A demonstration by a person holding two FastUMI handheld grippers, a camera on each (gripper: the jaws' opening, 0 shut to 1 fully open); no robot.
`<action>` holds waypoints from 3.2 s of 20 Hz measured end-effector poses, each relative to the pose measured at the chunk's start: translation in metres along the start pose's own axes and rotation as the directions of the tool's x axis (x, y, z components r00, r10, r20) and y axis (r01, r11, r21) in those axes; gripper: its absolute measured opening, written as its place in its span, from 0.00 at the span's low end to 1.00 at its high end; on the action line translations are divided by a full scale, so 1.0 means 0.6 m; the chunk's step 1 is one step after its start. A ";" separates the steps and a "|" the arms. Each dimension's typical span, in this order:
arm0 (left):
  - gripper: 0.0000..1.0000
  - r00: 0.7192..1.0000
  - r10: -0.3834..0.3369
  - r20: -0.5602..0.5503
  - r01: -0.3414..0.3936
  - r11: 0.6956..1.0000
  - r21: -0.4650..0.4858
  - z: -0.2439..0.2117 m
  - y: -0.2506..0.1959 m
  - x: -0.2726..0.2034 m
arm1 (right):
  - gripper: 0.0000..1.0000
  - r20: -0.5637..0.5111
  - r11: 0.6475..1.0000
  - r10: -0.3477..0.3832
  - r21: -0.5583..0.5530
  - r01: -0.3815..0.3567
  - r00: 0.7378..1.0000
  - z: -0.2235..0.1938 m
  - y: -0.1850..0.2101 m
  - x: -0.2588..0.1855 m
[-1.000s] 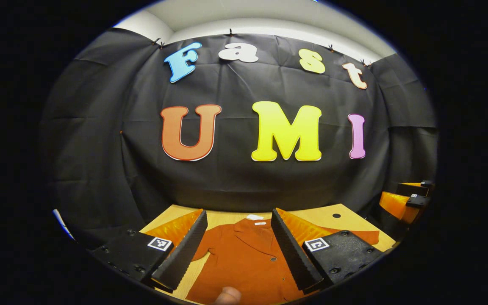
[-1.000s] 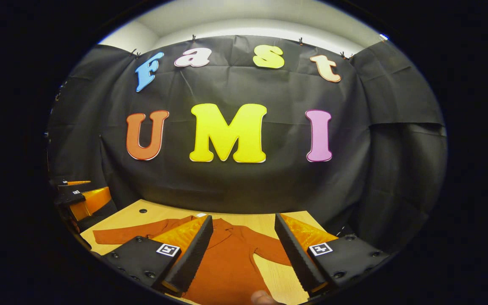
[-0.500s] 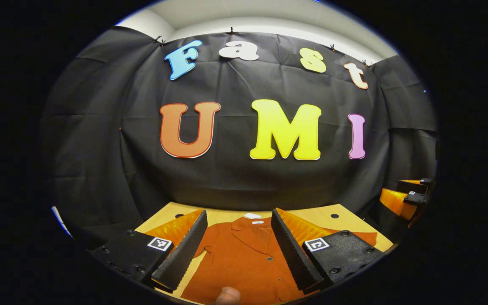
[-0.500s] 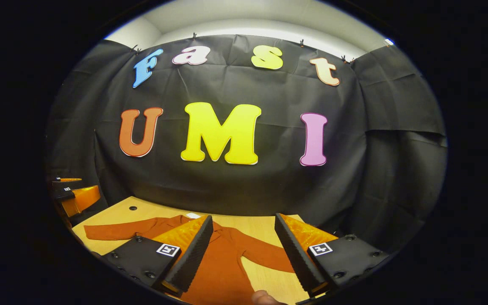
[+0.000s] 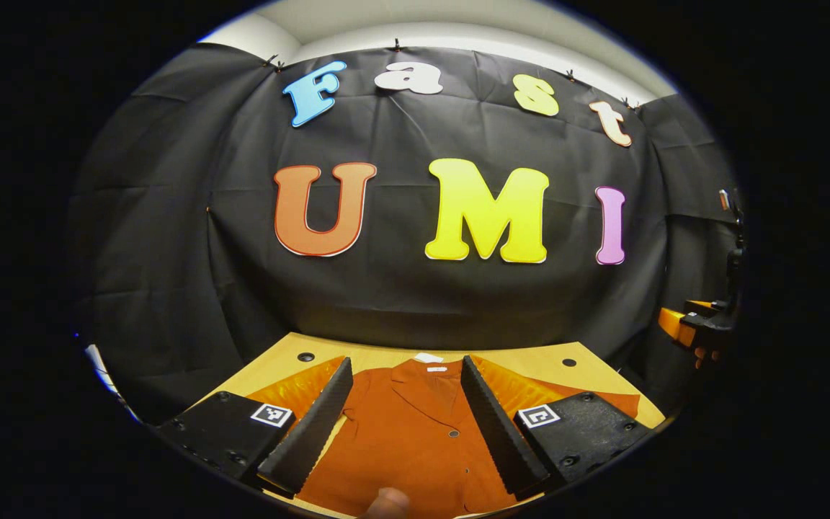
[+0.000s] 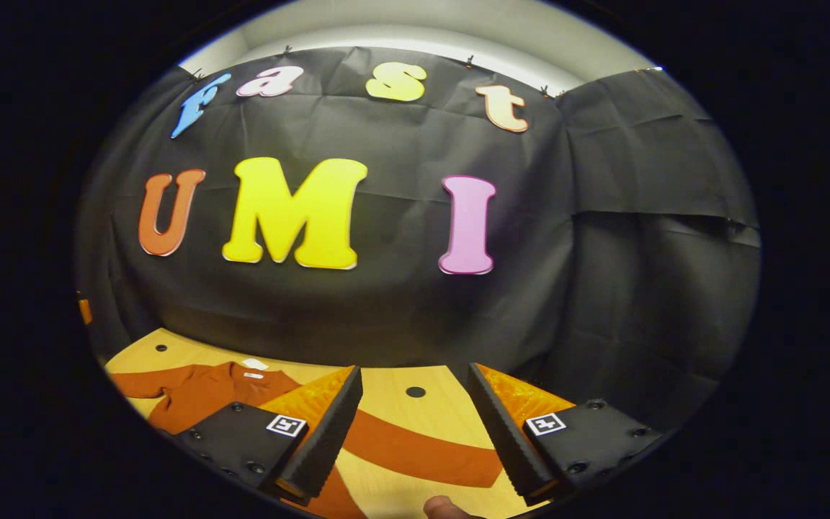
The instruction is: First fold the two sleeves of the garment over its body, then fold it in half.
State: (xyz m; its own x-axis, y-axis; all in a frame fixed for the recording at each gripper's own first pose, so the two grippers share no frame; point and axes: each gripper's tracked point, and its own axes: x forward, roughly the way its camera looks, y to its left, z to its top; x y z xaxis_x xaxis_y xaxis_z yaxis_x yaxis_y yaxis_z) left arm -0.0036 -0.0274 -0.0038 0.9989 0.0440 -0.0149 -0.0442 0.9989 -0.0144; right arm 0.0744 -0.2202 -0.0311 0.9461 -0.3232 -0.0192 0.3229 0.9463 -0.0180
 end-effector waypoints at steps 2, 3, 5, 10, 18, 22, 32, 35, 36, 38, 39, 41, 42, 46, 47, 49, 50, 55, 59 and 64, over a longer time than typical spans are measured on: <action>0.98 1.000 0.010 -0.004 -0.010 1.000 0.005 0.000 -0.009 -0.005 | 0.94 -0.038 0.998 -0.067 -0.012 0.067 0.997 -0.039 -0.057 0.036; 0.98 1.000 0.019 -0.005 -0.019 1.000 0.006 -0.001 -0.011 -0.004 | 0.94 -0.073 0.994 -0.113 -0.013 0.113 0.991 -0.070 -0.088 0.053; 0.98 0.999 0.043 -0.008 -0.043 0.999 0.011 0.000 -0.020 -0.003 | 0.94 -0.173 0.982 -0.187 -0.029 0.185 0.967 -0.143 -0.143 0.079; 0.98 0.991 0.130 0.014 -0.130 0.991 0.036 0.015 -0.025 -0.004 | 0.95 -0.470 0.973 -0.189 0.029 0.229 0.862 -0.347 -0.198 0.131; 0.98 0.984 0.179 -0.003 -0.178 0.982 0.054 0.005 -0.019 -0.024 | 0.95 -0.710 0.965 -0.166 0.026 0.261 0.685 -0.510 -0.233 0.142; 0.98 0.979 0.203 -0.015 -0.203 0.979 0.033 -0.004 0.005 -0.020 | 0.95 -0.816 0.952 -0.092 0.097 0.291 0.570 -0.555 -0.215 0.139; 0.98 0.969 0.241 -0.052 -0.240 0.970 0.025 -0.022 0.048 -0.040 | 0.94 -0.946 0.861 0.025 0.185 0.475 0.322 -0.565 -0.208 0.169; 0.98 0.961 0.274 -0.041 -0.273 0.962 0.024 -0.021 0.062 -0.052 | 0.87 -0.964 0.850 0.081 0.201 0.487 0.255 -0.561 -0.198 0.167; 0.98 0.959 0.283 -0.035 -0.282 0.959 0.034 -0.022 0.064 -0.057 | 0.78 -0.964 0.848 0.097 0.210 0.487 0.246 -0.561 -0.198 0.171; 0.98 0.952 0.305 -0.024 -0.303 0.951 0.064 -0.027 0.068 -0.066 | 0.78 -0.965 0.847 0.117 0.220 0.484 0.235 -0.560 -0.199 0.171; 0.98 0.950 0.311 -0.026 -0.309 0.949 0.066 -0.031 0.070 -0.069 | 0.77 -0.967 0.852 0.114 0.214 0.478 0.229 -0.563 -0.201 0.172; 0.98 0.944 0.327 -0.035 -0.324 0.944 0.057 -0.037 0.071 -0.074 | 0.70 -0.970 0.860 0.110 0.201 0.468 0.215 -0.565 -0.209 0.171; 0.98 0.942 0.335 -0.035 -0.333 0.941 0.055 -0.038 0.073 -0.076 | 0.51 -0.969 0.856 0.121 0.212 0.471 0.215 -0.566 -0.210 0.172; 0.98 0.934 0.357 -0.037 -0.355 0.934 0.042 -0.030 0.077 -0.077 | 0.40 -0.969 0.842 0.139 0.225 0.491 0.206 -0.559 -0.225 0.176; 0.98 0.933 0.358 -0.036 -0.356 0.933 0.045 -0.029 0.076 -0.078 | 0.26 -0.966 0.822 0.150 0.241 0.516 0.212 -0.572 -0.215 0.179; 0.98 0.935 0.353 -0.027 -0.350 0.934 0.063 -0.028 0.072 -0.081 | 0.15 -0.966 0.828 0.149 0.238 0.508 0.210 -0.571 -0.208 0.177; 0.98 0.937 0.349 -0.023 -0.347 0.935 0.073 -0.024 0.071 -0.078 | 0.15 -0.968 0.838 0.141 0.230 0.494 0.209 -0.564 -0.213 0.174; 0.99 0.946 0.324 0.005 -0.324 0.942 0.085 -0.005 0.078 -0.078 | 0.03 -0.952 0.833 0.133 0.259 0.489 0.277 -0.541 -0.207 0.190; 1.00 0.958 0.286 0.006 -0.286 0.955 0.079 -0.015 0.099 -0.073 | 0.03 -0.934 0.844 0.111 0.269 0.463 0.339 -0.483 -0.189 0.192; 1.00 0.971 0.239 0.006 -0.239 0.969 0.060 -0.029 0.134 -0.070 | 0.03 -0.899 0.861 0.119 0.305 0.407 0.421 -0.372 -0.114 0.205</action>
State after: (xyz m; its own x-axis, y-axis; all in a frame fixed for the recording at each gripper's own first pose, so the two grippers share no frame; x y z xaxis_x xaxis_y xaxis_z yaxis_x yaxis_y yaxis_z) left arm -0.0493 0.0510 -0.0219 0.9594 0.2819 -0.0120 -0.2810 0.9584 0.0494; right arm 0.1634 -0.3271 -0.2554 0.4157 -0.0329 -0.9089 0.6700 0.6868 0.2816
